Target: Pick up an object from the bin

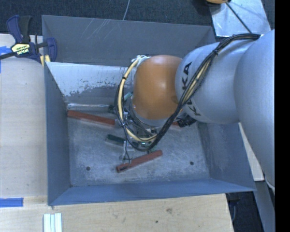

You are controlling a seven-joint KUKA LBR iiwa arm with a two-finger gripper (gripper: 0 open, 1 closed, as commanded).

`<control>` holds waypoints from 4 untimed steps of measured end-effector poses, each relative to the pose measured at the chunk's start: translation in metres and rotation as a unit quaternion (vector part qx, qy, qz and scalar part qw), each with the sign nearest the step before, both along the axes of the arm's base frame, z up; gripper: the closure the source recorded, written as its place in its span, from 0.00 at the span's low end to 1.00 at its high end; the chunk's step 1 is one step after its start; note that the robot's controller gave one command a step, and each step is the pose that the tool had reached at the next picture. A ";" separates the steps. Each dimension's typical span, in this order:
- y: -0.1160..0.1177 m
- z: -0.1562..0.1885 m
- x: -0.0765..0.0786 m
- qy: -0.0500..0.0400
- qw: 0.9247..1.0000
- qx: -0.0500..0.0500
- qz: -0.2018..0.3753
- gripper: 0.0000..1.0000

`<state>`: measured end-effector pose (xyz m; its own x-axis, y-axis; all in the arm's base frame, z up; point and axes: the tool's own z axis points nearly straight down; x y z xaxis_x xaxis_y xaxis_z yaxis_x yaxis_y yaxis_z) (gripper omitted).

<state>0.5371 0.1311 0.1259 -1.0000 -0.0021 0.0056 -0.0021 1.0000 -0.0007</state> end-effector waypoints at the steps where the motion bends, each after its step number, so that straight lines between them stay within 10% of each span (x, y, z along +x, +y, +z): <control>1: 0.000 0.004 0.002 -0.004 1.000 0.001 -0.001 0.00; 3: -0.001 -0.009 -0.001 -0.003 0.998 0.000 0.062 0.00; 4: -0.042 -0.055 0.033 -0.006 0.962 0.001 0.273 1.00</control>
Offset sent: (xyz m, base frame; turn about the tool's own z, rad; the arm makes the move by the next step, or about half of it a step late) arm 0.0144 -0.0481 -0.0559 0.1837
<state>0.5699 0.0892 0.0709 -0.8493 -0.5278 -0.0061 -0.5278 0.8493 -0.0013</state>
